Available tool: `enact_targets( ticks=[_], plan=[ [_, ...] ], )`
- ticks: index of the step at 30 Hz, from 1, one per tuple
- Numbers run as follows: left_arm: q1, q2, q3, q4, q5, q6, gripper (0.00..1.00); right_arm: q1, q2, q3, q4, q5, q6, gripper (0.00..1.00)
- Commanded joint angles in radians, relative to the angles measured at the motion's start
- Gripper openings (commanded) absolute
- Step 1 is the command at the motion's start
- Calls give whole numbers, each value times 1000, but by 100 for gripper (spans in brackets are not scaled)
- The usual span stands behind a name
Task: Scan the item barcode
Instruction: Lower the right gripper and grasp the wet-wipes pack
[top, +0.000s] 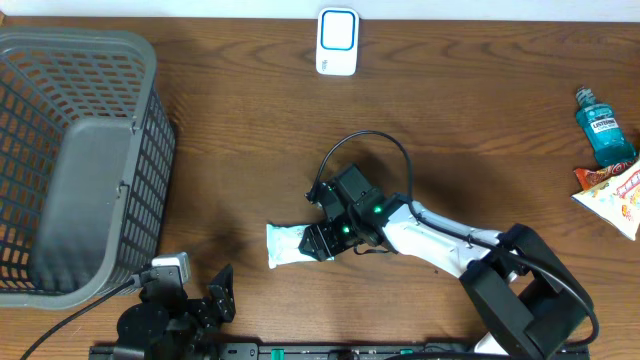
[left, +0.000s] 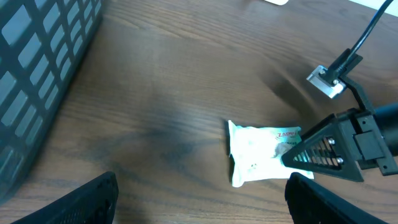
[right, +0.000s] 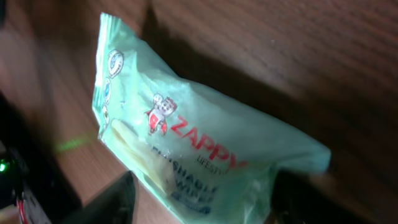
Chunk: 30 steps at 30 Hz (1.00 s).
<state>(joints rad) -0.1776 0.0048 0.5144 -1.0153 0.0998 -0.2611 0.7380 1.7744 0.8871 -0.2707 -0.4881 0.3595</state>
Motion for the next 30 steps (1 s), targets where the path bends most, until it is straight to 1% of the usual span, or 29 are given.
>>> enact_targets(
  ticks=[1, 3, 4, 7, 9, 11, 14, 16, 21, 24, 25, 27, 28, 30],
  plan=[
    [4, -1, 0, -1, 5, 10, 86, 17, 47, -16, 3, 53, 56, 32],
    [4, -1, 0, -1, 5, 10, 86, 16, 51, -16, 2, 53, 56, 5],
    [4, -1, 0, -1, 5, 10, 86, 13, 51, -16, 2, 53, 59, 1],
    [4, -1, 0, -1, 5, 10, 86, -9, 50, -14, 2, 60, 74, 1],
    [4, -1, 0, -1, 5, 10, 86, -38, 46, -8, -15, 98, 74, 1],
    [4, -1, 0, -1, 5, 10, 86, -82, 31, 2, -61, 146, 77, 1],
    [4, -1, 0, -1, 5, 10, 86, -181, -13, 16, -152, 186, 150, 1],
    [4, -1, 0, -1, 5, 10, 86, -243, -39, 22, -194, 163, 185, 1],
    [4, -1, 0, -1, 5, 10, 86, -374, -96, 23, -251, 26, 197, 2],
    [4, -1, 0, -1, 5, 10, 86, -407, -109, 23, -261, 2, 164, 2],
    [4, -1, 0, -1, 5, 10, 86, -414, -115, 24, -261, 3, 142, 4],
    [4, -1, 0, -1, 5, 10, 86, -428, -142, 35, -283, 4, 108, 34],
    [4, -1, 0, -1, 5, 10, 86, -430, -161, 45, -301, 10, 90, 45],
    [4, -1, 0, -1, 5, 10, 86, -428, -210, 68, -343, 63, 76, 72]
  ],
)
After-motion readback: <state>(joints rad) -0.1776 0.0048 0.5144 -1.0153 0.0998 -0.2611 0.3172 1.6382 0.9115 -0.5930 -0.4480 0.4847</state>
